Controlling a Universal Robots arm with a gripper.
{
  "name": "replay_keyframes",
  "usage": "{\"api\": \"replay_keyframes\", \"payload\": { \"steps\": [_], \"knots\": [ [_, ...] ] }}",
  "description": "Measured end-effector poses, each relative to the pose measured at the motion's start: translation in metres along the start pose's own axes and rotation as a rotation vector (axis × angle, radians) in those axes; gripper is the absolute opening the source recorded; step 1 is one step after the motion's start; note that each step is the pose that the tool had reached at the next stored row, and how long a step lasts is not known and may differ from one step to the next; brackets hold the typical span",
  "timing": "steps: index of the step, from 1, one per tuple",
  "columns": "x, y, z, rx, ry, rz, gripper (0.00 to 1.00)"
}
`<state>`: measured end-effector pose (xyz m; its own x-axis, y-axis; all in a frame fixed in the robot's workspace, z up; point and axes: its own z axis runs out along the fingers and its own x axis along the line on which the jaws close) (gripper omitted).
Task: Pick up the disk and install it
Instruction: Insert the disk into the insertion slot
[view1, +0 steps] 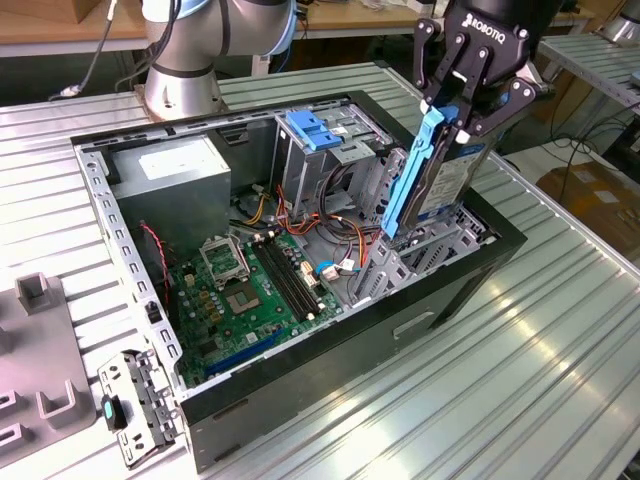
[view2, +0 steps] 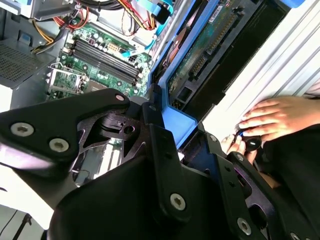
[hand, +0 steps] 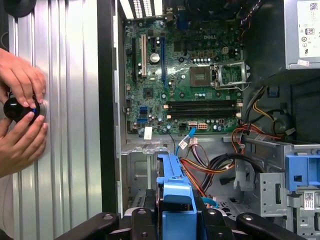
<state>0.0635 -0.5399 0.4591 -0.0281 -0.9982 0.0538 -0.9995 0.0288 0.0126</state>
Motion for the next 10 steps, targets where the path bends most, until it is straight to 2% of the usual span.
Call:
{"api": "replay_keyframes", "payload": {
  "steps": [10],
  "knots": [
    [0.0016,-0.0007,0.0086,0.0005,0.0002,-0.002,0.37]
  ]
}}
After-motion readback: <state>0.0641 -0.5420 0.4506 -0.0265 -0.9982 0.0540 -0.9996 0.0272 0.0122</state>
